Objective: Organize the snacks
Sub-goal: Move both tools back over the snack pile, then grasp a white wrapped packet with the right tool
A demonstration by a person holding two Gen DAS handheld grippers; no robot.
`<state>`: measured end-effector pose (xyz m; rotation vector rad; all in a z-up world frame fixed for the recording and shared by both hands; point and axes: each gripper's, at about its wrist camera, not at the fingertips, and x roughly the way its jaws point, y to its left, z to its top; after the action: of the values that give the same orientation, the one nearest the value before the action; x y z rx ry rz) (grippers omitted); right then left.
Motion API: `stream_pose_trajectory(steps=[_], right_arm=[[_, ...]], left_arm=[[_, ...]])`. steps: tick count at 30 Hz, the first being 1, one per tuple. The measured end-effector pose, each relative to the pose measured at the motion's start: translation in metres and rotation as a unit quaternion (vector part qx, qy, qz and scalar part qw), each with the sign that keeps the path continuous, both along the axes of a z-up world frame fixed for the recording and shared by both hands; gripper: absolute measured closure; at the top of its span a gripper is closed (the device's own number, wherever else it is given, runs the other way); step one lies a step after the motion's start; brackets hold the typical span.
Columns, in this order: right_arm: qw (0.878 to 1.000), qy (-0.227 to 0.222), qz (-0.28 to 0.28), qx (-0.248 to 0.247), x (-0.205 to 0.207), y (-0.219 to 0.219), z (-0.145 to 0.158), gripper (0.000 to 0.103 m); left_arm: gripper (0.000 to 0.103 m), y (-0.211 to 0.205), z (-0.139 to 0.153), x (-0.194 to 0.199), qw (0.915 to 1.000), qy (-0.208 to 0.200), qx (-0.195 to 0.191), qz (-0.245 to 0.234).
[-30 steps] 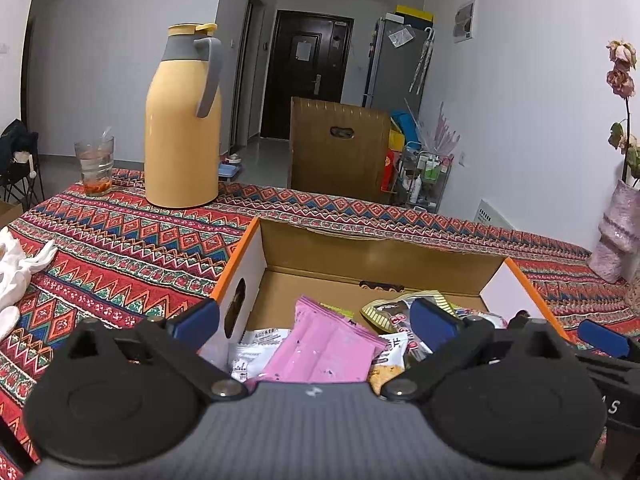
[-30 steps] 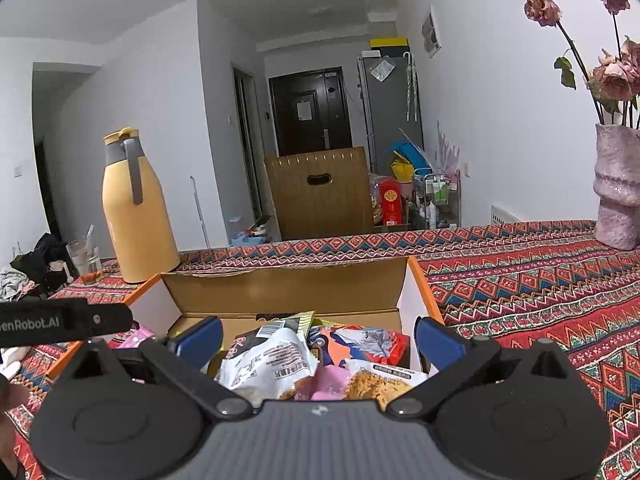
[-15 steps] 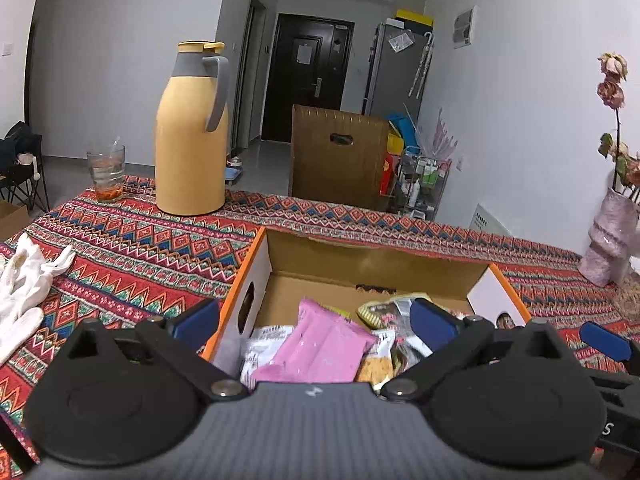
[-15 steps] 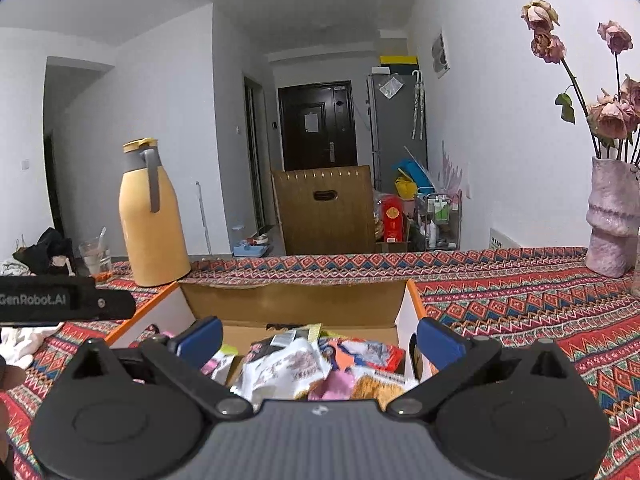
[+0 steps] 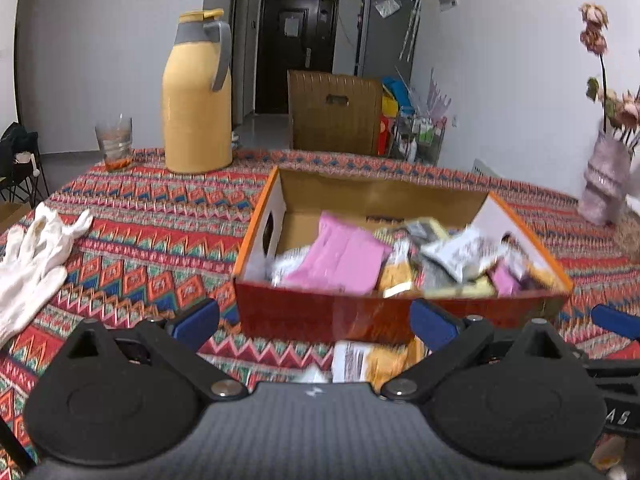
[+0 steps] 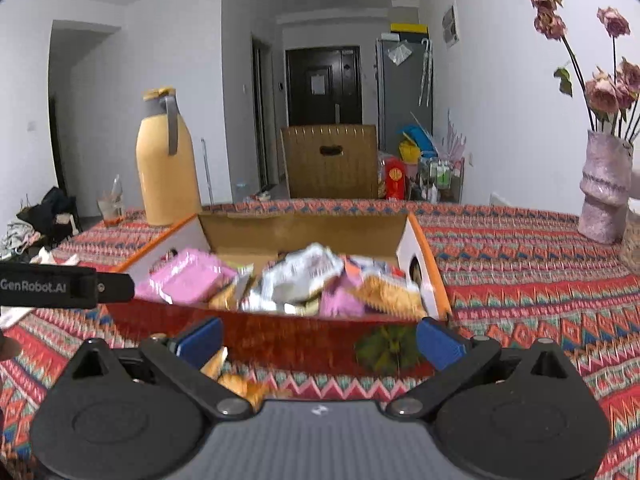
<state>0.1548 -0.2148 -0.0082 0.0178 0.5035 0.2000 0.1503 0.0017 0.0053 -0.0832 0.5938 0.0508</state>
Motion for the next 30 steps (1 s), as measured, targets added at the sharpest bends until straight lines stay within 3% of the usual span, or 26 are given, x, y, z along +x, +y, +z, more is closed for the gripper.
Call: stream_pose_trajectory(steps=[13,19,30], right_arm=[[0.996,0.083,-0.018,-0.019,-0.003,-0.007,-0.043,0.000],[0.993,0.112,-0.037,-0.024,0.011,-0.007,-0.056,0.000],[0.992,0.117,-0.039,-0.037,0.013,-0.005,-0.062,0.000]], left_arm=[[0.000,0.006,-0.045,-0.009,0.9987,0.049,0.014,-0.004],[0.000,0.013,-0.052,-0.007,0.9987,0.050,-0.011,-0.005],[0.000,0.017,-0.055,-0.006,0.9980,0.056,-0.030,-0.007]])
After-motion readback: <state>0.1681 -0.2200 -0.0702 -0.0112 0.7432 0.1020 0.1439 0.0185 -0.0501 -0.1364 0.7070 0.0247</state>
